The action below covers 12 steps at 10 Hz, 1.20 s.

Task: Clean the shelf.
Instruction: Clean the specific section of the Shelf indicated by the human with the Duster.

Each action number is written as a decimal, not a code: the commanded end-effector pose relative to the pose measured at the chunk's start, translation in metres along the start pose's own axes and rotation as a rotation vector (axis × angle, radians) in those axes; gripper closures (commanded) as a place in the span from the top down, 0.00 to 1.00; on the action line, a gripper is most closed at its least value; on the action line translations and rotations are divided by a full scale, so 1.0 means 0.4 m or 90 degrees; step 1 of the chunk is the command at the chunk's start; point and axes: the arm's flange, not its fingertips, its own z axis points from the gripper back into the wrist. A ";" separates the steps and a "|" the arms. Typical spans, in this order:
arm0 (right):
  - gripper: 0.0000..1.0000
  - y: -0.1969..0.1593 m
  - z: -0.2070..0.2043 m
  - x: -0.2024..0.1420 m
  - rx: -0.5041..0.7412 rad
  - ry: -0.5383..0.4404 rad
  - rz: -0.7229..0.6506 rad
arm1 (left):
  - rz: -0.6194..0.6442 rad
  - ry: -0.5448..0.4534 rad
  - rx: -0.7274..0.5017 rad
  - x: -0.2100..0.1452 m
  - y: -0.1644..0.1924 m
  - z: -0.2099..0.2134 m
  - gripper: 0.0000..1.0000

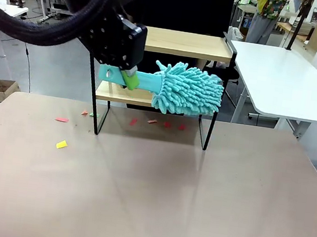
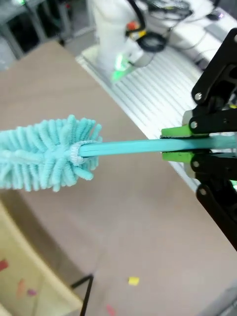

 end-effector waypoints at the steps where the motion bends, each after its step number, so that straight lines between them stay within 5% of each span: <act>1: 1.00 -0.001 -0.004 0.009 0.001 -0.001 0.005 | 0.054 -0.045 0.039 0.001 -0.004 -0.044 0.13; 12: 1.00 -0.001 -0.004 0.009 0.001 -0.001 0.005 | 0.217 -0.197 0.117 0.233 -0.145 -0.361 0.13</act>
